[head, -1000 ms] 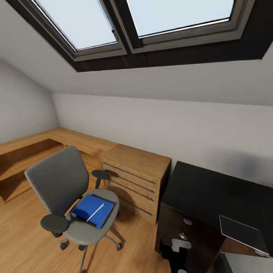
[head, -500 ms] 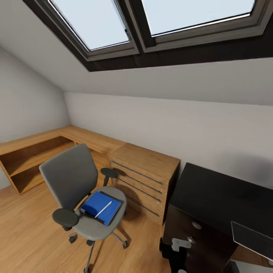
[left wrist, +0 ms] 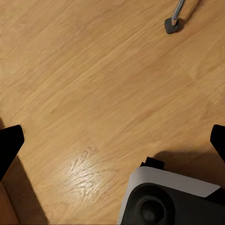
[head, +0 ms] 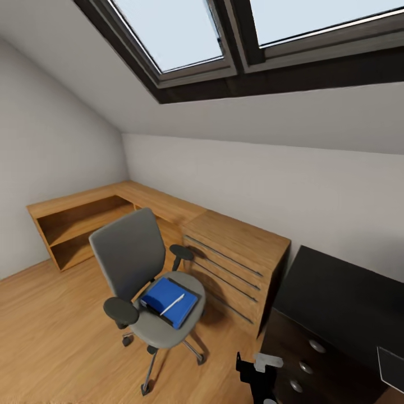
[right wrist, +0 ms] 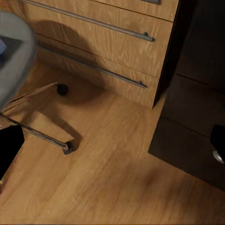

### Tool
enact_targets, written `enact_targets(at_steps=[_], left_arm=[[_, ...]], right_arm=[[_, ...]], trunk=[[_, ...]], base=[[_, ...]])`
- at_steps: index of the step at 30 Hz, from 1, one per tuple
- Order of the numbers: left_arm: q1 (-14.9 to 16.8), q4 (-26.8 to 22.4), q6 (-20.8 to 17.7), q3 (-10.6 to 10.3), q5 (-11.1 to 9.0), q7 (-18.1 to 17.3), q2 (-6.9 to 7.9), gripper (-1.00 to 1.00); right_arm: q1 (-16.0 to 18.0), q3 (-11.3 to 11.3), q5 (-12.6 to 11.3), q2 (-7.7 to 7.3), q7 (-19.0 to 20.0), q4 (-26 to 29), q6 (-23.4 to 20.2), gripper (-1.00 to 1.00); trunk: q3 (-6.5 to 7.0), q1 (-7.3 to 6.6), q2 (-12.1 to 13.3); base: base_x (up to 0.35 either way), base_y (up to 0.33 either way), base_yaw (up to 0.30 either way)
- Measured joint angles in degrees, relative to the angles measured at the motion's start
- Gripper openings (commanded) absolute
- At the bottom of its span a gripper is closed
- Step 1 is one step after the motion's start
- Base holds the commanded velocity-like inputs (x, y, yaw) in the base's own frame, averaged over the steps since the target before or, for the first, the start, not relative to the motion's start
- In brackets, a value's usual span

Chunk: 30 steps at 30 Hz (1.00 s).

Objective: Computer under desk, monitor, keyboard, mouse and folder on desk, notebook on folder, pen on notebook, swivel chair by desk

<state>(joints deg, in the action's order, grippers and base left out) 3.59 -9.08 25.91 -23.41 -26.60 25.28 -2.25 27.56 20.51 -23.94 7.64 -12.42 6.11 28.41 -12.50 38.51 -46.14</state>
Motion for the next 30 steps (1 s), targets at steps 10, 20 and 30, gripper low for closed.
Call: enact_targets(at_steps=[10, 20, 30], left_arm=[[0.0, 0.0, 0.1, 0.0, 0.0, 0.0, 0.03, 1.00], [0.0, 0.0, 0.0, 0.0, 0.0, 0.0, -0.01, 1.00], [0.0, 0.0, 0.0, -0.1, 0.0, 0.0, -0.07, 1.00]], right_arm=[[0.0, 0.0, 0.0, 0.01, 0.0, 0.0, 0.0, 1.00], [0.0, 0.0, 0.1, 0.08, 0.1, -0.4, 0.0, 1.00], [0.0, 0.0, 0.2, 0.16, 0.1, -1.4, 0.1, 1.00]], trunk=[[-0.53, 0.00, 0.0], [-0.93, 0.00, 0.0], [-0.95, 0.02, 0.0]], base=[[0.209, 0.212, 0.228], [0.229, 0.212, 0.111], [0.068, 0.035, 0.005]])
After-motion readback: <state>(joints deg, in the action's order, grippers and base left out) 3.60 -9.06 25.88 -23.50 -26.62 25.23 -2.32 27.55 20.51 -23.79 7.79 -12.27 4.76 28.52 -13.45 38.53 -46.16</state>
